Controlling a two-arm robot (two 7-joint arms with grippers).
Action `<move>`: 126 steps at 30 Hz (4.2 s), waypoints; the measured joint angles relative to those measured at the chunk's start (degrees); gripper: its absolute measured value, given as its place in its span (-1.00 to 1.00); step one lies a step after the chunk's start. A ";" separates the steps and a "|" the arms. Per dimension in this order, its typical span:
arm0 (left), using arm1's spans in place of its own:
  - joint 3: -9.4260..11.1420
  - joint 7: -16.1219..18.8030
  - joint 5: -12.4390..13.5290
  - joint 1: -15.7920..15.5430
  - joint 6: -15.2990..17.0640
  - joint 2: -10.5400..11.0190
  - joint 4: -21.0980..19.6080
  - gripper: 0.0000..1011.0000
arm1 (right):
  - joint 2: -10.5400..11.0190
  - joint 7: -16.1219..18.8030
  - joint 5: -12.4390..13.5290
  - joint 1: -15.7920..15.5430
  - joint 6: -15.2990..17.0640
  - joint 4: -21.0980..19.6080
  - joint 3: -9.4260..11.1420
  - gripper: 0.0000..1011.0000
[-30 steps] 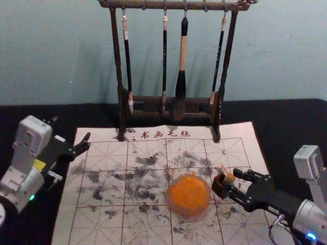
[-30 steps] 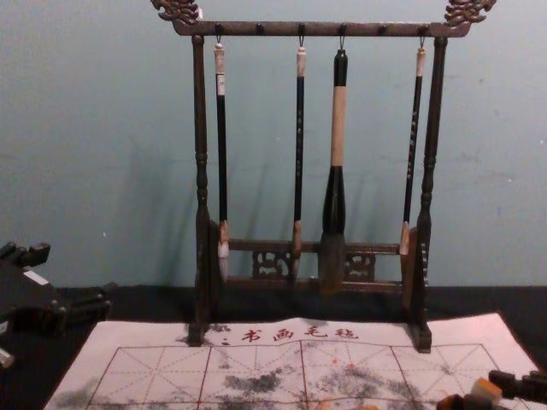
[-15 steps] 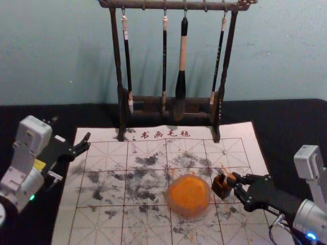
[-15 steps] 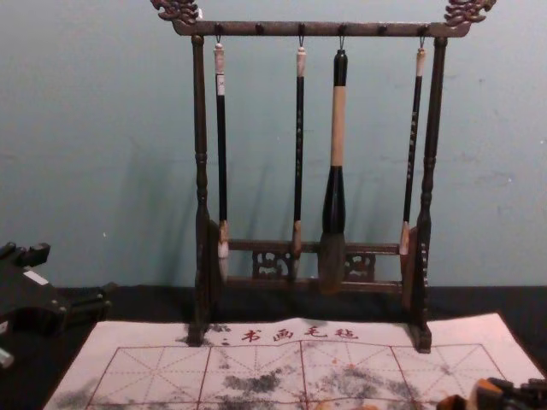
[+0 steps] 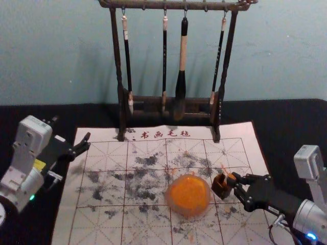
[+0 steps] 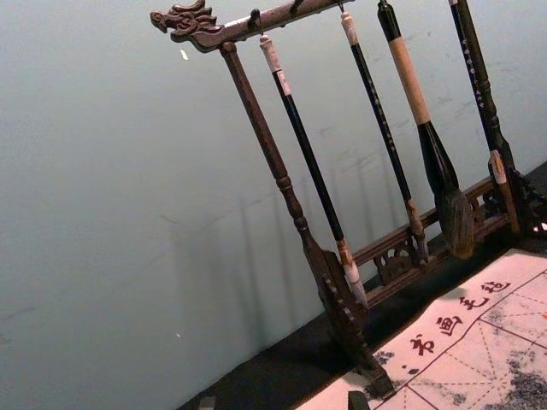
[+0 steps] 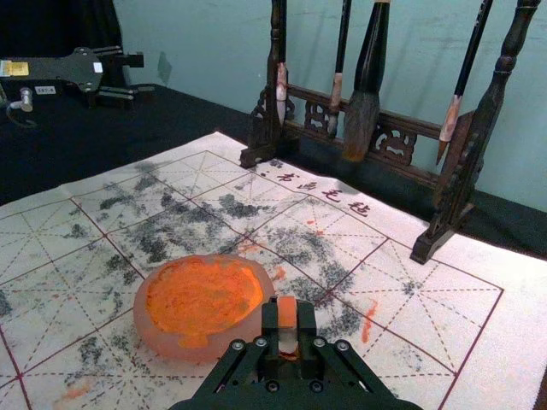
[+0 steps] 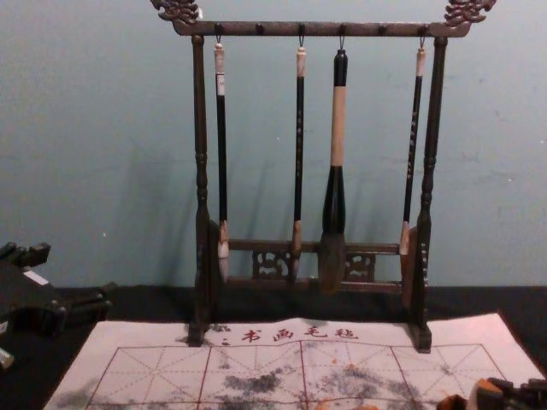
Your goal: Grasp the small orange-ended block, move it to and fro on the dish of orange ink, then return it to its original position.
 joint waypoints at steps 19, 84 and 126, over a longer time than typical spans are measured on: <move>0.00 0.00 0.00 0.00 0.00 0.00 0.00 0.98 | -0.43 1.20 0.35 -0.32 -0.08 0.01 0.81 -0.83; 0.00 0.00 0.00 0.00 0.00 0.00 0.00 0.98 | 0.13 6.86 -5.58 11.13 8.99 -2.38 -11.46 -0.83; 0.00 0.00 0.00 0.00 0.00 0.00 0.00 0.98 | -0.24 3.93 -4.79 12.85 13.25 -0.39 -9.97 -0.83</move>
